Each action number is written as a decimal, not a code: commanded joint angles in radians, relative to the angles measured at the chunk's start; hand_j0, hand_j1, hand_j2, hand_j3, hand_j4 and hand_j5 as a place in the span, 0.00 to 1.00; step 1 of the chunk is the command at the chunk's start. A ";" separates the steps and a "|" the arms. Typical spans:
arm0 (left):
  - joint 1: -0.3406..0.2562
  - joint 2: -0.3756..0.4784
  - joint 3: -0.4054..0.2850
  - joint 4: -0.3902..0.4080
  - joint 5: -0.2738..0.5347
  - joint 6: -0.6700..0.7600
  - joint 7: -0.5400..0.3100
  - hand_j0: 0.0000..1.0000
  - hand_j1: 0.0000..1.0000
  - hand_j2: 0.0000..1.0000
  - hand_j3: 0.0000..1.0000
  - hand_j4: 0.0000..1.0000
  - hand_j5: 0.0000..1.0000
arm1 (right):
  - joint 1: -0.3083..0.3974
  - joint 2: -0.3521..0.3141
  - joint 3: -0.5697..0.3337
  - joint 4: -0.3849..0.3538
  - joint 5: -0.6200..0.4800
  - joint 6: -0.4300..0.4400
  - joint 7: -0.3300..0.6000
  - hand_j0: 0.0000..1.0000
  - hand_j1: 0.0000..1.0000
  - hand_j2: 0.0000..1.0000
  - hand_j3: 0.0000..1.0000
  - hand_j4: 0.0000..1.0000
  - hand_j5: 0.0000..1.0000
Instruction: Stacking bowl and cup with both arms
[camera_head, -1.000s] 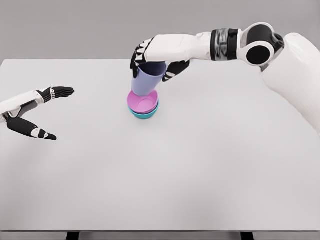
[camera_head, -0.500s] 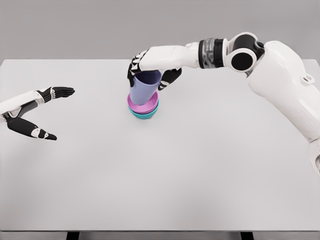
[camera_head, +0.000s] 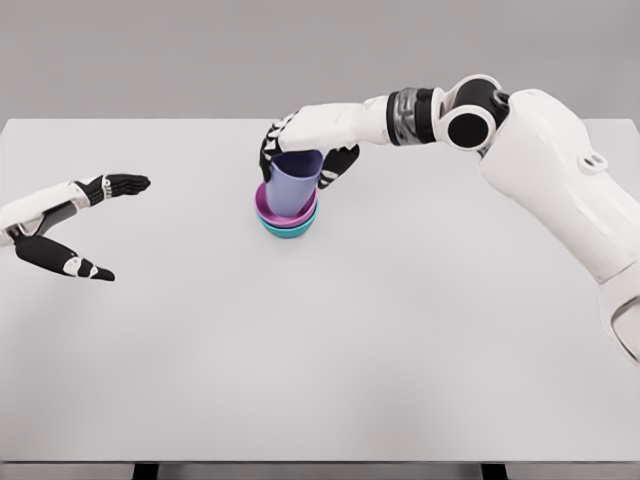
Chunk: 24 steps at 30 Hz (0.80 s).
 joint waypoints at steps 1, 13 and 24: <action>0.000 0.001 0.002 0.000 0.008 0.002 0.000 1.00 1.00 1.00 1.00 1.00 1.00 | 0.000 0.003 -0.001 0.006 0.004 0.003 -0.001 0.61 0.61 0.61 0.61 0.61 0.61; 0.000 0.001 0.000 0.000 0.008 0.002 0.000 1.00 1.00 1.00 1.00 1.00 1.00 | 0.000 0.000 0.018 -0.005 0.033 0.003 -0.001 0.98 0.98 0.98 0.98 0.98 0.98; 0.002 -0.001 0.000 -0.005 0.007 0.002 0.000 1.00 1.00 1.00 1.00 1.00 1.00 | 0.097 -0.227 -0.165 -0.069 0.023 0.003 -0.001 1.00 1.00 1.00 1.00 1.00 1.00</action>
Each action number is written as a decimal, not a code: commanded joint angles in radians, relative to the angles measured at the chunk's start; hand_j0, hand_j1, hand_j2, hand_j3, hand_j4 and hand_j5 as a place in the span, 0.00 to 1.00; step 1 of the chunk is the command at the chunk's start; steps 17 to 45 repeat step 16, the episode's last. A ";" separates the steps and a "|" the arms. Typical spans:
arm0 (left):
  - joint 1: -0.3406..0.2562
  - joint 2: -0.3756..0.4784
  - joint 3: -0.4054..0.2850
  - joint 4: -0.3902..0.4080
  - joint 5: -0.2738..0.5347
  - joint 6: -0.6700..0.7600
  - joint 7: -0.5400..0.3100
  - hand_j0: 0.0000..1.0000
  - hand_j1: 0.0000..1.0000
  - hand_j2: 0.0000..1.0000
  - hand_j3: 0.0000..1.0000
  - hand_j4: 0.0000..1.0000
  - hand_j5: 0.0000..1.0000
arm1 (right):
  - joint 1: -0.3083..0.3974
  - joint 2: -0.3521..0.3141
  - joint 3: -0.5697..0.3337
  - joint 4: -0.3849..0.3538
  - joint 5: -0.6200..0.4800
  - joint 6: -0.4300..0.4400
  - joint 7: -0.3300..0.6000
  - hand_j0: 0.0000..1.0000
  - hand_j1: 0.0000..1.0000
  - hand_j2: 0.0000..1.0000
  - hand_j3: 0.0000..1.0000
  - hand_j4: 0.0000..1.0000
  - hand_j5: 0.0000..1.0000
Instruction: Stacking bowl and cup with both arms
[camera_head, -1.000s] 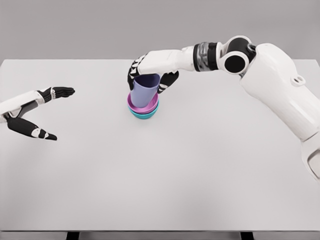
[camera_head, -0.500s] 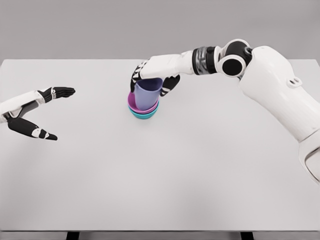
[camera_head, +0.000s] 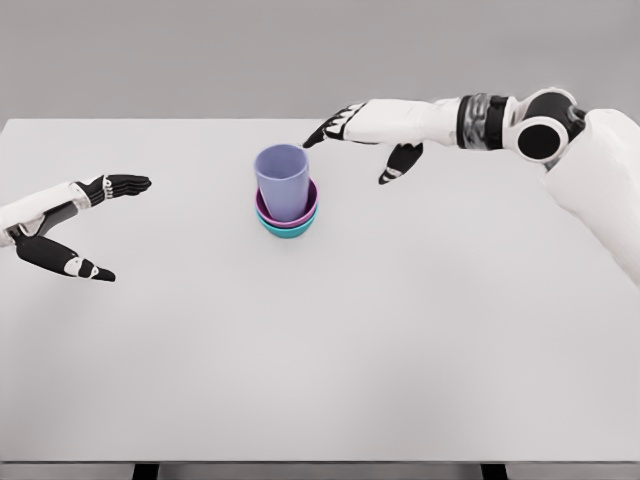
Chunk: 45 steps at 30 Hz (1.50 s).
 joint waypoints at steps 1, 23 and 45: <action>0.000 -0.005 0.002 -0.002 0.009 0.002 0.000 1.00 1.00 1.00 1.00 1.00 1.00 | 0.008 -0.109 -0.036 0.002 -0.005 0.002 0.000 1.00 1.00 1.00 1.00 1.00 1.00; 0.006 -0.006 0.021 0.004 0.005 0.002 0.000 1.00 1.00 1.00 1.00 1.00 1.00 | 0.209 -0.323 -0.226 0.007 -0.010 0.002 0.000 1.00 1.00 1.00 1.00 1.00 1.00; 0.006 -0.006 0.021 0.004 0.005 0.002 0.000 1.00 1.00 1.00 1.00 1.00 1.00 | 0.209 -0.323 -0.226 0.007 -0.010 0.002 0.000 1.00 1.00 1.00 1.00 1.00 1.00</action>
